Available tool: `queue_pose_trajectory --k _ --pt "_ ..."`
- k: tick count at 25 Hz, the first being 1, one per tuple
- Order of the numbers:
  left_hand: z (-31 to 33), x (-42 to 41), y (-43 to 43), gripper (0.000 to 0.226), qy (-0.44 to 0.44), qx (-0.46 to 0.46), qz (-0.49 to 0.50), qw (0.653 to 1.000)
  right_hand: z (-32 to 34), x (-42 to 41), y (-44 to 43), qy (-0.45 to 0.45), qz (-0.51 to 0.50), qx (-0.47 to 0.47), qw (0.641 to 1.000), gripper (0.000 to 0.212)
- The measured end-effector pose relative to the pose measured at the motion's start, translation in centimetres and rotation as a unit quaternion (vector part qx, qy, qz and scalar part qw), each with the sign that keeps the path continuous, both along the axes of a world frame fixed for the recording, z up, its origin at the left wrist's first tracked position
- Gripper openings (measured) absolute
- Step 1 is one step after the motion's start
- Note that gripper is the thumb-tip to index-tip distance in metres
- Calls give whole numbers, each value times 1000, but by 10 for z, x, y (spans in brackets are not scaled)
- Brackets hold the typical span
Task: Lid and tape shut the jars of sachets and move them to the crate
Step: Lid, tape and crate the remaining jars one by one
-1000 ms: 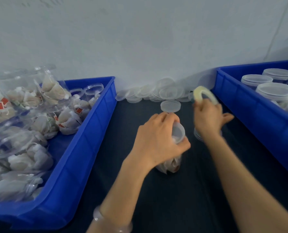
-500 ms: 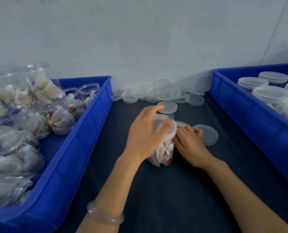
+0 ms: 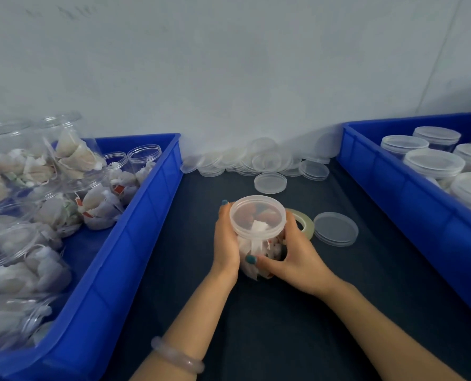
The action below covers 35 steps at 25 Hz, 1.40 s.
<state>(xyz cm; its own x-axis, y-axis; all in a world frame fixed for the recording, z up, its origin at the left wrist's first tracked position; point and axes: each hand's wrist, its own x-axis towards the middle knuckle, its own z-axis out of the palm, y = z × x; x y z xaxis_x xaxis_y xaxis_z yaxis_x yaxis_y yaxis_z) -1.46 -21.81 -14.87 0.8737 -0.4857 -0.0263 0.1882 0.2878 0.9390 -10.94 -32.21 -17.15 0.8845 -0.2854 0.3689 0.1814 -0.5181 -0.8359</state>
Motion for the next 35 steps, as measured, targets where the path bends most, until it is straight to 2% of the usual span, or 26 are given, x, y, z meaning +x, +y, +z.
queue_pose_trajectory --k 2,4,7,10,13,16,19,21,23,26,28,33,35 --pt "0 1 -1 40 -61 37 6 997 7 -3 -1 -39 -26 34 998 76" --pt "-3 2 -3 23 -108 91 4 990 21 -6 -10 -98 -72 120 985 62" --pt "-7 -1 -2 15 -106 153 -41 982 57 -13 -54 -157 -134 245 947 51" --pt "-7 -3 -3 23 -113 138 -95 979 78 -29 -90 -89 -122 301 942 56" --pt "-4 -11 -8 31 -63 93 -189 976 43 -35 -73 -39 -80 332 939 51" --pt "-7 -13 -8 30 -37 109 -242 964 12 -30 -33 -21 -48 315 948 68" --pt "-12 -3 -3 37 -73 157 -228 958 15 -27 -20 -5 -49 279 959 65" --pt "-15 0 -4 34 -83 165 -199 963 31 -29 -27 -23 -86 268 959 69" --pt "-17 -2 -7 27 -114 192 -177 959 53 -30 -49 -67 -158 217 961 70" --pt "-23 -3 -10 25 -228 267 -157 923 94 -34 -106 -138 -293 146 935 71" --pt "-24 -2 -10 24 -230 280 -147 920 117 -39 -148 -148 -362 141 910 78" --pt "-25 -3 -10 21 -241 302 -147 911 126 -43 -202 -35 -454 247 855 118" --pt "-25 -3 -9 22 -240 299 -150 911 127 -41 -206 -21 -457 243 856 118"
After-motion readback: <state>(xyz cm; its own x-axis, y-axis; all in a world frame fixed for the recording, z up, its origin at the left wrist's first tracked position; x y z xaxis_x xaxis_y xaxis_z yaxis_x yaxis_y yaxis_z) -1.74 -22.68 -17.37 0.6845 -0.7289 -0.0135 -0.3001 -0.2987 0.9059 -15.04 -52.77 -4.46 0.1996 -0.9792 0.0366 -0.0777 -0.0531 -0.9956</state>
